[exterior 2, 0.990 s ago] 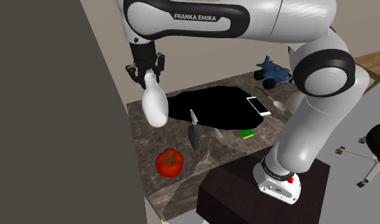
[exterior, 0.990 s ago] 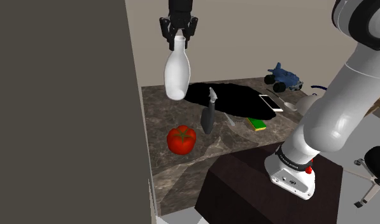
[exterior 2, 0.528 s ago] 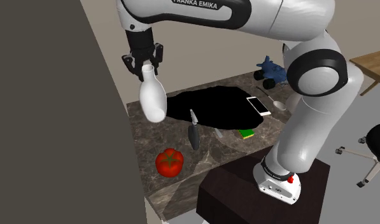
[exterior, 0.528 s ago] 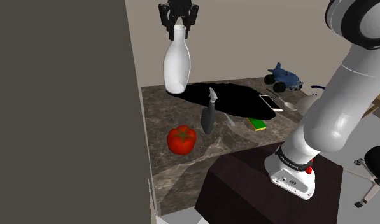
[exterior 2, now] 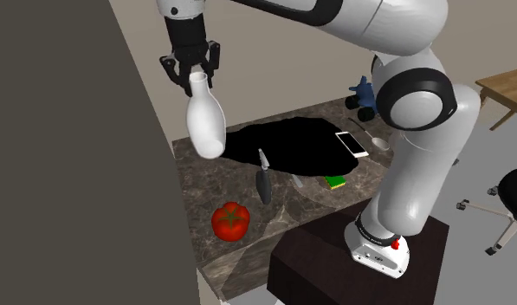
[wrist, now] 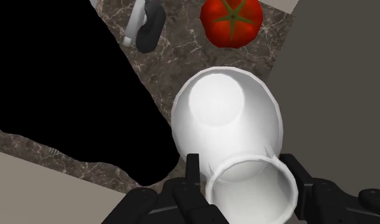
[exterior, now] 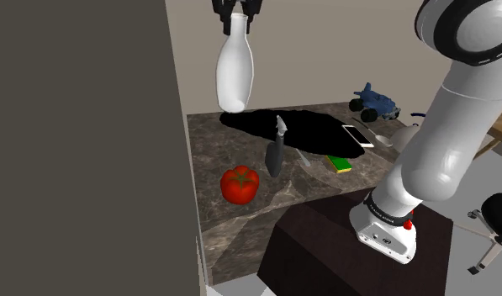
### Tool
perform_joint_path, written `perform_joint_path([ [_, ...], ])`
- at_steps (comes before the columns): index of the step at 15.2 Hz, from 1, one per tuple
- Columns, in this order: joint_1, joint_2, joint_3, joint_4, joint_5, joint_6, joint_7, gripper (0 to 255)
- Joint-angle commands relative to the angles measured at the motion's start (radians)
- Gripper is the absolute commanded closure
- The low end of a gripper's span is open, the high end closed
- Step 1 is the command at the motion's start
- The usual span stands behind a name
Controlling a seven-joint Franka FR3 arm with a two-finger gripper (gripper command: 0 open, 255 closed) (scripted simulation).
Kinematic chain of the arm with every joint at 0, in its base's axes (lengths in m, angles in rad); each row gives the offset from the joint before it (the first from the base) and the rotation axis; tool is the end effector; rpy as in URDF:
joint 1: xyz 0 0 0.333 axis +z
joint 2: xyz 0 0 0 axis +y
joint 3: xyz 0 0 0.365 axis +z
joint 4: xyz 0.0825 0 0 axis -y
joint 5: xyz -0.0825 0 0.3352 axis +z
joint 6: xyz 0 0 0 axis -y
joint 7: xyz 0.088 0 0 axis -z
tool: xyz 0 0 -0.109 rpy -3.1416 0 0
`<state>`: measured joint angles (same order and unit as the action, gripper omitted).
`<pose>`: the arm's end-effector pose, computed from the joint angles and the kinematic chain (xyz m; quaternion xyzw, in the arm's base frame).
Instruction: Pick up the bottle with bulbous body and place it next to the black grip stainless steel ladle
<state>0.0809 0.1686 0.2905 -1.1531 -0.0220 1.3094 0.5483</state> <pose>0.5035 0.1701 0.7346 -0.9956 0.0930 0.0084 0.0108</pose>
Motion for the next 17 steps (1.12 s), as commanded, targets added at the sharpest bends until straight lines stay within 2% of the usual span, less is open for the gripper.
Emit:
perform_joint_path([
  [1,0.006,0.024,0.002,0.061,-0.008,-0.039,0.005,255],
  [5,0.027,0.090,0.007,0.219,-0.030,-0.131,0.015,255],
  [9,0.064,0.185,0.010,0.423,-0.065,-0.242,0.025,255],
  [10,0.024,0.121,0.004,0.310,-0.040,-0.193,-0.001,255],
  [12,-0.037,0.031,-0.011,0.157,-0.008,-0.127,-0.056,255],
  [17,-0.135,-0.110,-0.069,-0.086,0.035,-0.025,-0.192,255],
])
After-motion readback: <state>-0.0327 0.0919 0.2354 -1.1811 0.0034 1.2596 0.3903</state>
